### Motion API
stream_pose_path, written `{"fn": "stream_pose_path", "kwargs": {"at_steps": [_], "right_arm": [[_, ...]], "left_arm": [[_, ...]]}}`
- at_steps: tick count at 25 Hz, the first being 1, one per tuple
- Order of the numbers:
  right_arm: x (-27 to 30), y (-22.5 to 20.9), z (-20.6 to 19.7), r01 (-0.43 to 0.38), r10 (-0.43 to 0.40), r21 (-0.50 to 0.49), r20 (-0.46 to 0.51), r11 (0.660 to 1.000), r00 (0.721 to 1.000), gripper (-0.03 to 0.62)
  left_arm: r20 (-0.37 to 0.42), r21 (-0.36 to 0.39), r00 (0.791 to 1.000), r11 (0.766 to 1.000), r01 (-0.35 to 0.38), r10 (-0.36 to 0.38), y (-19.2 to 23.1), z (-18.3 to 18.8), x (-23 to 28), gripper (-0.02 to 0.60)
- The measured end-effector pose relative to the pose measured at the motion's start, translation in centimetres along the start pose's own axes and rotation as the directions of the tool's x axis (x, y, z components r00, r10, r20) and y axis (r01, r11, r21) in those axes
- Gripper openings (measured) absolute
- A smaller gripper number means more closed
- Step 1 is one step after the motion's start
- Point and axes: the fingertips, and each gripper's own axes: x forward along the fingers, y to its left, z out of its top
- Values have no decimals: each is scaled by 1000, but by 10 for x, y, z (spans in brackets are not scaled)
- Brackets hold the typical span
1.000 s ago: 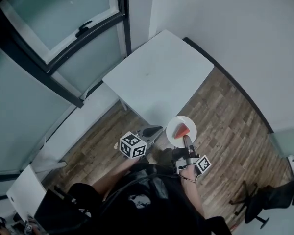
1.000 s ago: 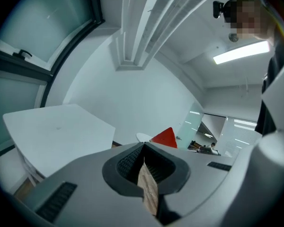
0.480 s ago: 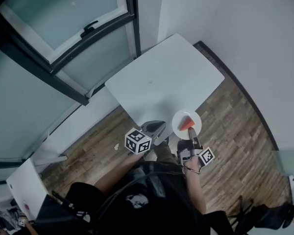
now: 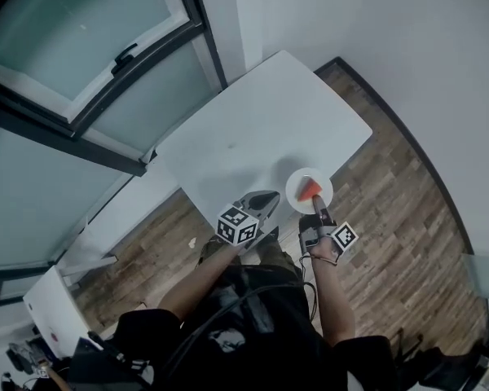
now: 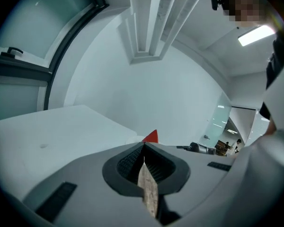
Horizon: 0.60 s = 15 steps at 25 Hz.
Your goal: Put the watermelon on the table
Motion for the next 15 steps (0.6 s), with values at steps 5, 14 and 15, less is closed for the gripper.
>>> {"fn": "stream_pose_path", "kwargs": {"at_steps": [5, 14, 15], "right_arm": [[40, -51, 36, 117, -119, 40, 47, 992, 992, 37], [124, -108, 101, 248, -260, 92, 159, 964, 952, 37], [132, -110, 107, 255, -267, 93, 167, 963, 949, 37]], "left_arm": [[-50, -38, 999, 999, -19, 17, 13, -14, 26, 6], [-63, -89, 996, 994, -62, 57, 65, 8, 34, 6], [-59, -110, 996, 991, -75, 69, 72, 10, 34, 6]]}}
